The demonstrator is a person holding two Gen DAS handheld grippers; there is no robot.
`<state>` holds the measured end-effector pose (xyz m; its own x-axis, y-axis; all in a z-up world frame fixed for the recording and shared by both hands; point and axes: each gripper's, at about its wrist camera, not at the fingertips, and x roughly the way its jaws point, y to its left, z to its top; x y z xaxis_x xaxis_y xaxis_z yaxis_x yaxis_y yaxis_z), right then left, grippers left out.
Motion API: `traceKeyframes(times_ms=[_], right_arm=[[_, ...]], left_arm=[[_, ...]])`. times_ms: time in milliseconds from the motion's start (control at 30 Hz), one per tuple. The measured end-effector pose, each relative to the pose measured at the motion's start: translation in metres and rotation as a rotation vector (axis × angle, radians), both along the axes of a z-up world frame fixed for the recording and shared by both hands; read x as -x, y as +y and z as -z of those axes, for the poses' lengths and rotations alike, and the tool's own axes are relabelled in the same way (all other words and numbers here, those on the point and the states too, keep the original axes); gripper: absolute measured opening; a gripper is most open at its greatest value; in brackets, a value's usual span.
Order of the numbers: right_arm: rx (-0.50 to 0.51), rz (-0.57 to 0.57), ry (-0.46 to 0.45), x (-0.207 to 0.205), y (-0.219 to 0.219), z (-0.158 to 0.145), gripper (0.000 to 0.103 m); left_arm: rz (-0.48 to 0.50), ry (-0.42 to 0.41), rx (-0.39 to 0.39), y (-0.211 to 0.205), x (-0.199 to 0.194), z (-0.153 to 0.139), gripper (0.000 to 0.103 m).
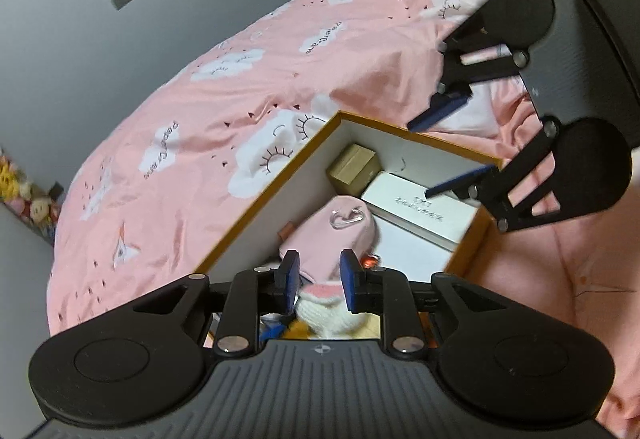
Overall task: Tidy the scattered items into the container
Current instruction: 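Move both tools out of the box back to the remaining items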
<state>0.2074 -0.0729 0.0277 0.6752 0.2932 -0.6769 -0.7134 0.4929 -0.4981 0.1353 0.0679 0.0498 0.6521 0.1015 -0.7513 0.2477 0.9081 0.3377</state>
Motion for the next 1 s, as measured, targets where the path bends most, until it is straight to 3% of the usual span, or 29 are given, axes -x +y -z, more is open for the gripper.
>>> traceKeyframes(times_ms=[100,300,533,700,867,1000], right_arm=[[-0.095,0.049,0.033,0.014,-0.005,0.001,0.063],[-0.243,0.12,0.075,0.044,-0.013,0.014,0.066],[-0.407,0.302,0.214,0.065,-0.022,0.042,0.066],[-0.537,0.404,0.327,0.079,-0.03,0.063,0.066],[-0.522,0.425,0.345,0.093,-0.021,0.085,0.065],[-0.522,0.39,0.388,0.094,-0.014,0.094,0.065]], left_arm=[[-0.036,0.026,0.033,0.001,0.011,-0.001,0.026],[-0.162,0.029,0.148,0.011,0.041,0.001,0.026],[-0.286,-0.004,0.32,0.019,0.084,0.02,0.026],[-0.324,0.006,0.337,0.011,0.104,0.047,0.026],[-0.342,0.063,0.277,0.003,0.112,0.082,0.028],[-0.359,0.091,0.266,0.005,0.114,0.1,0.044]])
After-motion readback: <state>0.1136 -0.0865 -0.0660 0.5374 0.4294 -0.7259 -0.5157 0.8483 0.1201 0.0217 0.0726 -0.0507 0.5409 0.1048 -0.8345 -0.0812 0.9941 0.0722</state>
